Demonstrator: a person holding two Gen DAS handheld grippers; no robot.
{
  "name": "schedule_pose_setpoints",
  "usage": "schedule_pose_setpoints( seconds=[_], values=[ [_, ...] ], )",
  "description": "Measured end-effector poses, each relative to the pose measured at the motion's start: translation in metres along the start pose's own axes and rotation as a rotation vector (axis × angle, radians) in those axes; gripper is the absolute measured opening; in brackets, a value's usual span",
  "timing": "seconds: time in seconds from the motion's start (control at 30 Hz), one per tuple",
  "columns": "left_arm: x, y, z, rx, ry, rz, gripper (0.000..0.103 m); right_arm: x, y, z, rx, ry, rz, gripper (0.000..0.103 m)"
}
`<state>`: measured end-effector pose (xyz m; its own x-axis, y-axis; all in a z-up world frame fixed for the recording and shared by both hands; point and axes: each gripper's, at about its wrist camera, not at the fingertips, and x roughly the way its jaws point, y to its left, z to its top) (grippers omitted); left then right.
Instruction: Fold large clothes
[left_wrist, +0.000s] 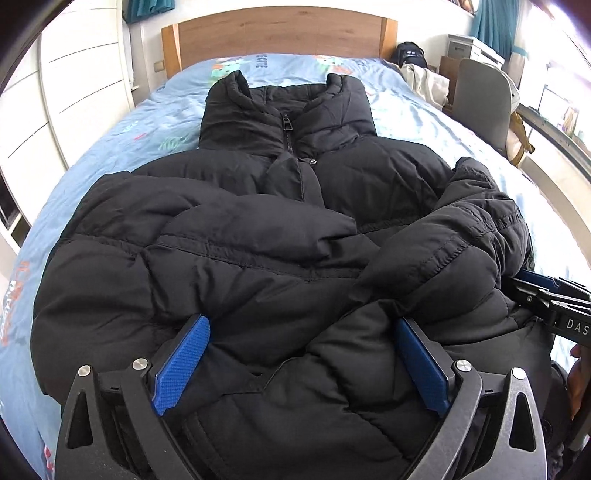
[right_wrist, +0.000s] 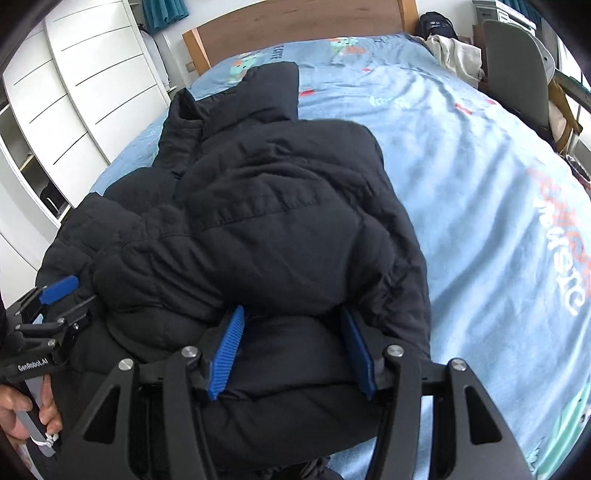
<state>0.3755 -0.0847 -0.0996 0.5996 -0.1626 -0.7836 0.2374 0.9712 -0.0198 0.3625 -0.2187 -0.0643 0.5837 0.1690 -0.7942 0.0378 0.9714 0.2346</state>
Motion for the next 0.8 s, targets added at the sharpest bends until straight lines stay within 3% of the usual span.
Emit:
schedule_pose_setpoints(
  seconds=[0.27, 0.53, 0.8],
  values=[
    [-0.046, 0.002, -0.008, -0.005, -0.032, 0.053, 0.099, -0.040, 0.010, -0.009, 0.005, -0.003, -0.072, 0.053],
    [-0.113, 0.018, -0.035, -0.047, -0.072, 0.068, 0.099, -0.086, 0.028, -0.058, 0.022, 0.031, -0.069, 0.053],
    [-0.192, 0.035, -0.078, -0.063, -0.144, 0.116, 0.099, -0.163, 0.049, -0.102, 0.035, -0.028, -0.078, 0.053]
  ],
)
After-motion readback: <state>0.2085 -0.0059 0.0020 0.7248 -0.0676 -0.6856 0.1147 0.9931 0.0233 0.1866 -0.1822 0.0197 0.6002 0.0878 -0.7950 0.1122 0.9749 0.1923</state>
